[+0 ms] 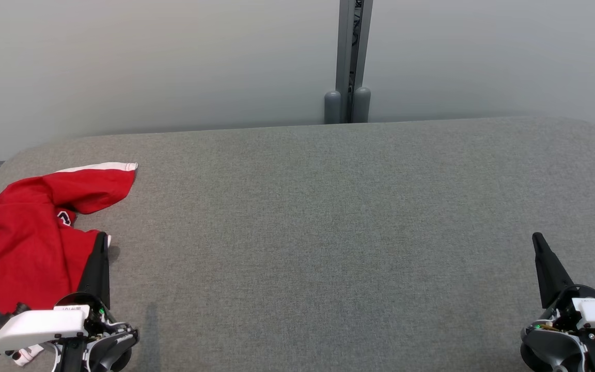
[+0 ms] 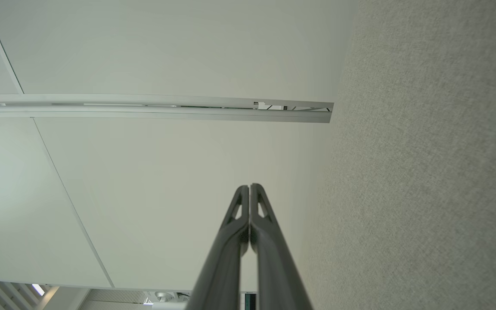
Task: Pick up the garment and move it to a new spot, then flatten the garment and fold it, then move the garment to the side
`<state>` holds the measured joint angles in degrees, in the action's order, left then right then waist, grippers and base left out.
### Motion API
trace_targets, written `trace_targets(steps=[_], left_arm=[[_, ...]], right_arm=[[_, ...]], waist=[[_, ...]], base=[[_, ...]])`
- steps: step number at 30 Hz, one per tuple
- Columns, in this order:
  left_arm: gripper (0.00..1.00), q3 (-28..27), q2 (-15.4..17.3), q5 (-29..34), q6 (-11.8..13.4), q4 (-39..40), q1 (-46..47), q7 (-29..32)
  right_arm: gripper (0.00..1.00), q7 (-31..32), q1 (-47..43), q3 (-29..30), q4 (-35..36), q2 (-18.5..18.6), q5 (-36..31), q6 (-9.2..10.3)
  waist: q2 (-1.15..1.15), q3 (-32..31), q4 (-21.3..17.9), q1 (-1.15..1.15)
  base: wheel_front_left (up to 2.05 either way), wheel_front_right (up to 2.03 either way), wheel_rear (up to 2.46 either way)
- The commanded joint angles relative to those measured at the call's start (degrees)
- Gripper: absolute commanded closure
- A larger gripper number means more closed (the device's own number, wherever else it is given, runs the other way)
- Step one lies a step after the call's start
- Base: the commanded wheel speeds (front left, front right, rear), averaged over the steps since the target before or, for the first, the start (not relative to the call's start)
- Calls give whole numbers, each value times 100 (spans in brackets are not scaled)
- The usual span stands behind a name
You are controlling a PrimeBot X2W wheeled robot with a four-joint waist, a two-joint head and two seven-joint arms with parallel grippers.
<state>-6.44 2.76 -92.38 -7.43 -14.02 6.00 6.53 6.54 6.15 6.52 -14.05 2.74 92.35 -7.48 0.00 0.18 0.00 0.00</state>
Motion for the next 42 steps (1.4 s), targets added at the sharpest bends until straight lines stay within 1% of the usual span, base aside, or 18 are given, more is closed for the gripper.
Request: trace_targets(steps=[1,42], left_arm=[[100,-18,35,7,-20,12,71,9],[100,-18,36,7,-20,12,71,9]], right_arm=[[100,8,26,3,17,46,3,-3],[100,8,26,3,17,46,3,-3]], waist=[[0,0,0,0],[0,0,0,0]], base=[[0,0,0],[0,0,0]])
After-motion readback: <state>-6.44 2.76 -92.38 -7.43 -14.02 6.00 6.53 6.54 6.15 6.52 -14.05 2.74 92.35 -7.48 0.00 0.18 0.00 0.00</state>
